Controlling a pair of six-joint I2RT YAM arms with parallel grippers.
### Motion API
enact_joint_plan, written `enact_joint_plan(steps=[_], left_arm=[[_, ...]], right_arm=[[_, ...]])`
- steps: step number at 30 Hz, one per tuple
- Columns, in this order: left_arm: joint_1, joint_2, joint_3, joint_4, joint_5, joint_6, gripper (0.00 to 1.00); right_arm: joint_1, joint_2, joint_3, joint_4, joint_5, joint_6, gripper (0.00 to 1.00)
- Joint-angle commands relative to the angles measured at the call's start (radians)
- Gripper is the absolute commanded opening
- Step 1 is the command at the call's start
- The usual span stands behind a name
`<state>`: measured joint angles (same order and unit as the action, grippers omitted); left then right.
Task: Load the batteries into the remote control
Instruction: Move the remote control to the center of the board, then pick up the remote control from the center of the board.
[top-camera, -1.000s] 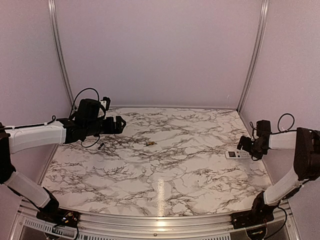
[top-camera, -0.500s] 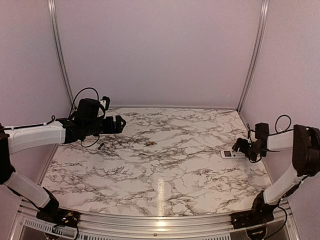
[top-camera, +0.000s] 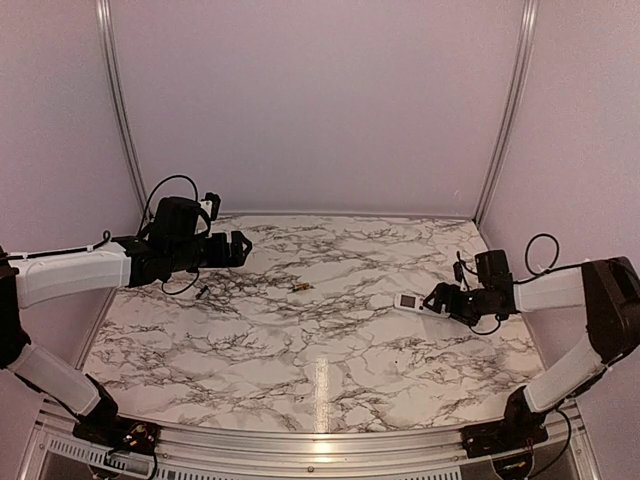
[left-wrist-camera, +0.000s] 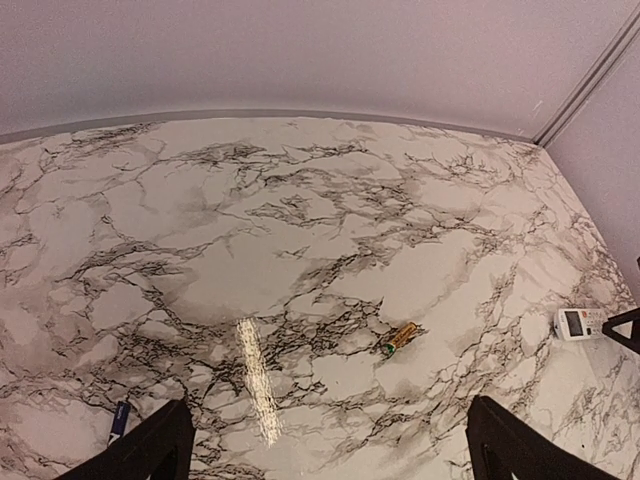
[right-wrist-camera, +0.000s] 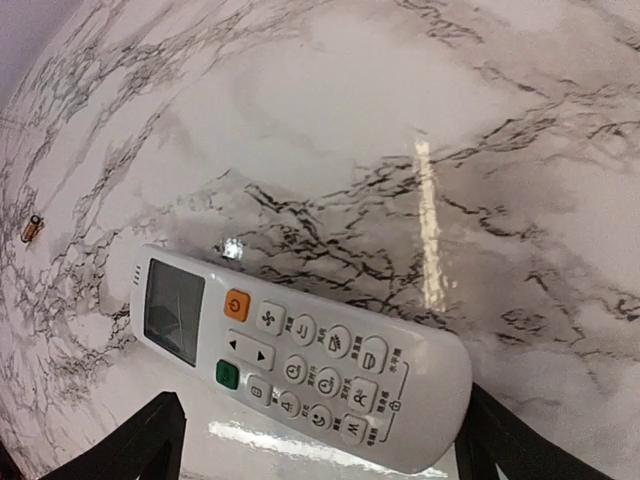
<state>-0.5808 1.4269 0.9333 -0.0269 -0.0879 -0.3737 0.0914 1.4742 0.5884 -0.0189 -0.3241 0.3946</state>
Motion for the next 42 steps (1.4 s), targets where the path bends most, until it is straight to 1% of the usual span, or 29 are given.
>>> enact_joint_plan(steps=[1, 4, 7, 10, 12, 14, 15, 19, 22, 25, 26, 32, 37, 42], left_arm=[[-0.004, -0.001, -0.006, 0.015, 0.008, 0.007, 0.99], [-0.004, 0.004, -0.001, 0.015, 0.012, 0.005, 0.99], [-0.004, 0.003, 0.002, 0.013, 0.024, 0.005, 0.99], [-0.004, -0.005, 0.000, 0.012, 0.026, 0.007, 0.99], [-0.004, -0.011, -0.004, 0.013, 0.029, 0.006, 0.99], [-0.004, -0.013, -0.004, 0.013, 0.032, 0.008, 0.99], [-0.004, -0.013, -0.005, 0.015, 0.033, 0.008, 0.99], [-0.004, -0.008, -0.005, 0.016, 0.052, 0.012, 0.99], [-0.004, -0.015, -0.008, 0.017, 0.071, 0.014, 0.99], [-0.004, -0.042, -0.006, 0.017, 0.085, -0.023, 0.99], [-0.004, -0.053, 0.005, 0.017, 0.115, -0.044, 0.99], [-0.006, -0.135, 0.094, -0.070, 0.184, -0.141, 0.99], [-0.010, -0.182, 0.119, -0.099, 0.224, -0.208, 0.99], [-0.011, -0.162, 0.161, -0.109, 0.300, -0.254, 0.99]], right_arm=[[0.141, 0.008, -0.015, 0.054, -0.066, 0.085, 0.90], [0.246, 0.048, 0.003, 0.061, -0.089, 0.105, 0.89], [0.305, 0.057, 0.017, 0.047, -0.114, 0.088, 0.90], [0.322, 0.035, 0.045, -0.052, -0.098, 0.026, 0.91], [0.324, 0.004, 0.075, -0.122, -0.046, -0.034, 0.92], [0.323, -0.022, 0.109, -0.188, 0.016, -0.102, 0.96], [0.323, -0.026, 0.129, -0.212, 0.047, -0.129, 0.98], [0.323, -0.011, 0.209, -0.258, 0.122, -0.219, 0.99], [0.324, 0.049, 0.289, -0.286, 0.138, -0.273, 0.99], [0.329, 0.129, 0.368, -0.305, 0.119, -0.316, 0.99], [0.331, 0.155, 0.402, -0.314, 0.113, -0.328, 0.99], [0.388, 0.305, 0.520, -0.357, 0.117, -0.391, 0.99], [0.430, 0.382, 0.576, -0.390, 0.189, -0.431, 0.99], [0.436, 0.449, 0.630, -0.447, 0.220, -0.463, 0.96]])
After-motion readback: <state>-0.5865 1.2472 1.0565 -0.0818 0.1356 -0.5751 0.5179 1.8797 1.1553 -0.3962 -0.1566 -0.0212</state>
